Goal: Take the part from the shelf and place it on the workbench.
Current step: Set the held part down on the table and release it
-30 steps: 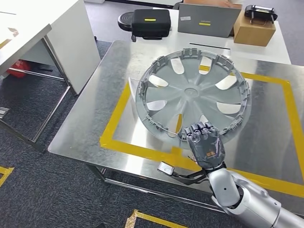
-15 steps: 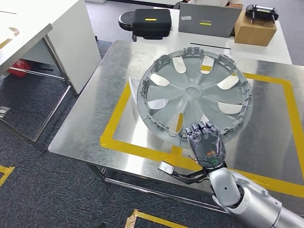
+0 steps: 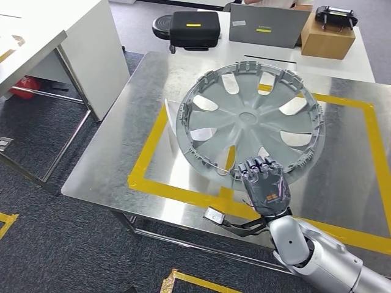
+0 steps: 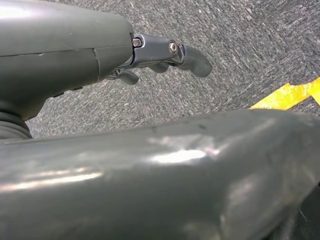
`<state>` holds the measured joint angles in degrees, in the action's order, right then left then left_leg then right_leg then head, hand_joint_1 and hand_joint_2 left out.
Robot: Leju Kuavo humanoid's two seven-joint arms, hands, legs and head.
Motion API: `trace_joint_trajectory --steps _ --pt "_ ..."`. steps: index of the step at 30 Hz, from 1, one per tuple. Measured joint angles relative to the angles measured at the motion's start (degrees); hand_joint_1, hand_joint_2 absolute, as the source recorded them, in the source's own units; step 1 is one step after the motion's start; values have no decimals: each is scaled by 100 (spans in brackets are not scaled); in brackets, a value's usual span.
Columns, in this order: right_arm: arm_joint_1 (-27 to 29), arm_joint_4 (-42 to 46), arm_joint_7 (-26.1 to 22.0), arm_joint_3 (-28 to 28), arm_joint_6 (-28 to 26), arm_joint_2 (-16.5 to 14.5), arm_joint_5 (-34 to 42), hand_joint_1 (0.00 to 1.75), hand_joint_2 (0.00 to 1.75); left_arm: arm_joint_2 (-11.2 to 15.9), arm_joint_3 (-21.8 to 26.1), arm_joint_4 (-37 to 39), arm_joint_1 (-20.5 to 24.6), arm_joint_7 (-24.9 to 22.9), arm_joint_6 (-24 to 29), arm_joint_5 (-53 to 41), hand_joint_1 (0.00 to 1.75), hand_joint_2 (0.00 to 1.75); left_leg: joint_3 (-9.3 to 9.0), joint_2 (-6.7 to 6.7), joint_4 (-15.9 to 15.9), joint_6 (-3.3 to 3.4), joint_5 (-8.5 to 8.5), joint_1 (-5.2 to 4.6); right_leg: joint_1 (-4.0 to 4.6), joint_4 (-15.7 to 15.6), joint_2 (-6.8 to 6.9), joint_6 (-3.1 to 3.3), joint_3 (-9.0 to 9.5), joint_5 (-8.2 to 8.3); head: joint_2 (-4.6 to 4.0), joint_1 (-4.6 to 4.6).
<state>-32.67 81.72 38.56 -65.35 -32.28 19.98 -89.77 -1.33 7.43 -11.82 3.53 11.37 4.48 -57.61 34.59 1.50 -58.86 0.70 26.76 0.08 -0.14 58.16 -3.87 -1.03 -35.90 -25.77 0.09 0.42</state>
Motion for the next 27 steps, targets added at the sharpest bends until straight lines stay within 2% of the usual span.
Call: trace_joint_trajectory --steps 13,15,16,20,23,27 --pt "0 0 0 0 0 0 0 175 175 0 0 0 0 0 0 0 0 0 0 0 0 0 0 0 -1 0 0 0 0 0 0 -1" --pt "15 -14 -10 16 18 -5 0 175 175 -7 21 0 6 -125 2 151 0 0 0 0 0 0 0 0 0 0 0 0 0 0 0 -2" --pt "42 -107 -62 79 -8 -39 -2 175 175 -35 97 0 28 -336 5 404 0 0 0 1 0 0 0 0 1 0 1 0 0 0 0 0" --pt "200 -1152 -345 993 -302 -381 -3 175 175 -257 814 -18 265 -1446 -17 1463 0 0 6 29 0 11 -13 -5 -2 0 33 -3 -1 0 0 -16" --pt "332 -1497 -103 1632 -207 -433 12 175 175 -385 1056 -47 415 -1714 -38 1425 0 0 20 89 0 17 -31 -7 -3 0 93 -7 7 -2 0 -12" --pt "480 -1618 0 1993 -30 -424 15 175 175 -425 1248 -52 477 -1814 -25 1408 0 0 22 48 -1 15 -27 -10 -11 0 36 -14 -7 9 0 -14"
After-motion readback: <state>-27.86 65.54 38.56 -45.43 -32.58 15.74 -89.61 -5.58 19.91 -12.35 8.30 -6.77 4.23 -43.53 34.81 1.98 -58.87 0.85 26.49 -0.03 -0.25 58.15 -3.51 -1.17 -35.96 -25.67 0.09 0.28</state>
